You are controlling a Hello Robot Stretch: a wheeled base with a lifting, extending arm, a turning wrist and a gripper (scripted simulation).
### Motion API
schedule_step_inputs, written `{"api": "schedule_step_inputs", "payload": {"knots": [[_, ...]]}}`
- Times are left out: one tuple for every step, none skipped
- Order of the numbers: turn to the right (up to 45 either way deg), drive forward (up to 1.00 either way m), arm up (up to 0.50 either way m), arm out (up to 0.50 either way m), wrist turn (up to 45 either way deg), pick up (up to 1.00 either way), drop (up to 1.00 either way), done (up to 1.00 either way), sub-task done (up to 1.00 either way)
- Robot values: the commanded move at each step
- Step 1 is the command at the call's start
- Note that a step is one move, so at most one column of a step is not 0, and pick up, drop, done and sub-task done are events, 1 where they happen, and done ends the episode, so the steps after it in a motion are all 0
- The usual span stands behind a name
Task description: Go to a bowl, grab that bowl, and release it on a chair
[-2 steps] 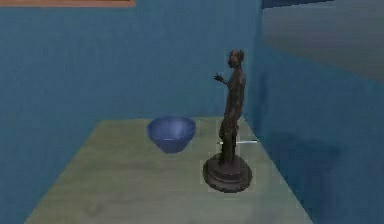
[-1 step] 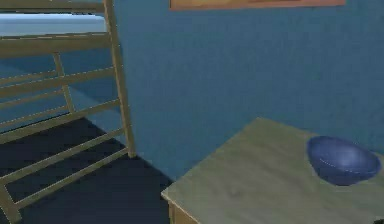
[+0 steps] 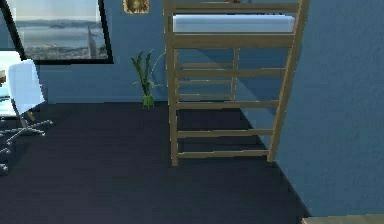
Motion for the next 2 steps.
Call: {"api": "schedule_step_inputs", "payload": {"knots": [[0.0,0.0,0.5,0.0,0.0,0.0,0.0,0.0,0.0],[0.0,0.0,0.38,0.0,0.0,0.0,0.0,0.0,0.0]]}}
